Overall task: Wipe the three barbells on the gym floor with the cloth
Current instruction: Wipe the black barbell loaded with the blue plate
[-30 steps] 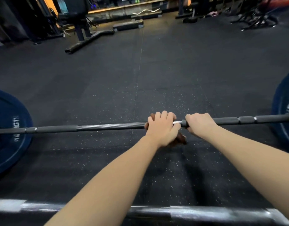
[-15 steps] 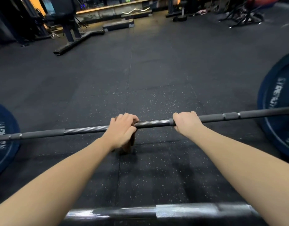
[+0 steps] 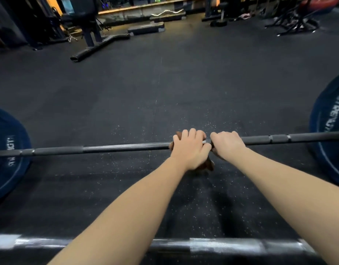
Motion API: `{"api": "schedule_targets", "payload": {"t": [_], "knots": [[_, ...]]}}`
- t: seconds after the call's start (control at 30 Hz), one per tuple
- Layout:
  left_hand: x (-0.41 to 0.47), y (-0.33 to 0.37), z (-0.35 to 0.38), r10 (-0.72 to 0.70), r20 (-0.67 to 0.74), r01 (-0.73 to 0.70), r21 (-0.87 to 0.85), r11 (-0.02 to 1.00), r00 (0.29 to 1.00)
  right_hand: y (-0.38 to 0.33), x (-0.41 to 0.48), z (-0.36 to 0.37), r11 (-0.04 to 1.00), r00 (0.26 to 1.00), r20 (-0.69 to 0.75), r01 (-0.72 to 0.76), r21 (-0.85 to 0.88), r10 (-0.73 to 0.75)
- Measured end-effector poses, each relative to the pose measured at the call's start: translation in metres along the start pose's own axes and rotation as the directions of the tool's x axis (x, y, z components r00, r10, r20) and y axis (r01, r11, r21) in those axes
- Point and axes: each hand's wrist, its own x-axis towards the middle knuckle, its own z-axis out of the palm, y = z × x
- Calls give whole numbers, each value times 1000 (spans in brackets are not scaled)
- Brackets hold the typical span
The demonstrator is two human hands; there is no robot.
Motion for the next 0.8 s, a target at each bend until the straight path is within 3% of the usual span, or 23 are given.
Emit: {"api": "schedule_targets", "payload": {"t": [0.13, 0.27, 0.4, 0.5, 0.67, 0.8], "knots": [[-2, -16, -3, 80, -5, -80, 18, 997, 997, 5, 3, -5, 997, 998, 48, 24, 78, -28], [-3, -25, -12, 115, 27, -115, -8, 993, 993, 36, -4, -12, 997, 990, 123, -64, -33, 68], [-9, -54, -19, 111, 7, -111, -34, 993, 994, 57, -21, 6, 992, 993, -11, -114, 52, 115], [-9, -65, -20, 45, 21, -45, -25, 999, 999, 51, -18, 9, 988, 991, 7, -134, 72, 134], [0, -31, -11, -59, 13, 59, -57, 997, 998, 55, -17, 11, 994, 995, -1, -96, 44, 96], [16, 24, 1, -22, 67, 29, -97, 995, 998, 63, -17, -1, 996, 991, 136, -14, 83, 3]]}}
